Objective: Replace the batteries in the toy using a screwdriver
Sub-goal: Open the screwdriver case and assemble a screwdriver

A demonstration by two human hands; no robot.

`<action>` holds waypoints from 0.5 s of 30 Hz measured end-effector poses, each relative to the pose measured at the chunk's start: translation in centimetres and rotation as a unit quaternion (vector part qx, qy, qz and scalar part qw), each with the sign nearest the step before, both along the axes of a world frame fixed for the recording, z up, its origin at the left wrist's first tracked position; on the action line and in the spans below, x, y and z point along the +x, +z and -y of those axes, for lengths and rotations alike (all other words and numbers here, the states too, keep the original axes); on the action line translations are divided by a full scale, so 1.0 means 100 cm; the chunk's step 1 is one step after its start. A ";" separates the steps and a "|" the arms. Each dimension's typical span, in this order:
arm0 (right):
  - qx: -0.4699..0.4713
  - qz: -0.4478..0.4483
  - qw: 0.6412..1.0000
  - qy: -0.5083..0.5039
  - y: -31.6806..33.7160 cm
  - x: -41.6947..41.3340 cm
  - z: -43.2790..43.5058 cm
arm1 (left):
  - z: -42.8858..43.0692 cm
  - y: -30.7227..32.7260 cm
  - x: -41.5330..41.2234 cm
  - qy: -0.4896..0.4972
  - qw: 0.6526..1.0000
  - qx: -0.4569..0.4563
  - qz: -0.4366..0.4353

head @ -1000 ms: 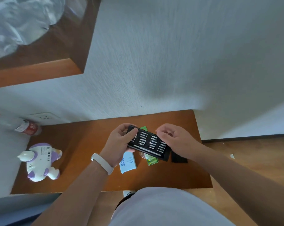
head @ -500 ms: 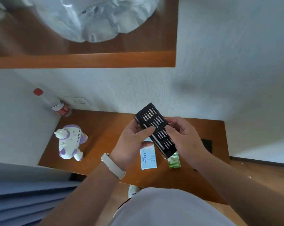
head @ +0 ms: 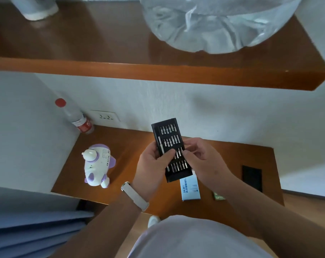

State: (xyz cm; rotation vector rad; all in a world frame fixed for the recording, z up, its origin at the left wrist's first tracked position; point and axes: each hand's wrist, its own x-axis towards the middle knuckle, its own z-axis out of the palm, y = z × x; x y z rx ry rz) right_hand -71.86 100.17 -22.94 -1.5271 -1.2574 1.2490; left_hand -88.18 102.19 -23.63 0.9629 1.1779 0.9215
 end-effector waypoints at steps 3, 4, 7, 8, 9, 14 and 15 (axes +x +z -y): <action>0.059 0.121 0.991 -0.003 0.007 -0.006 -0.006 | -0.008 0.000 -0.019 -0.019 1.000 0.003 0.001; 0.090 0.159 0.983 0.005 0.011 -0.009 -0.010 | -0.010 0.000 -0.024 -0.024 1.000 0.009 -0.003; 0.167 0.243 0.954 0.057 0.023 -0.019 -0.021 | -0.017 0.001 -0.036 -0.032 0.999 0.030 -0.011; 0.186 0.256 0.946 0.070 0.026 -0.024 -0.025 | -0.019 0.001 -0.039 -0.035 0.999 0.038 -0.009; 0.200 0.265 0.940 0.079 0.029 -0.028 -0.028 | -0.021 0.003 -0.041 -0.039 0.998 0.045 -0.006; 0.222 0.338 0.907 0.119 0.035 -0.048 -0.044 | -0.025 0.007 -0.052 -0.051 0.997 0.054 0.011; 0.225 0.344 0.903 0.120 0.034 -0.051 -0.045 | -0.025 0.007 -0.054 -0.052 0.997 0.056 0.011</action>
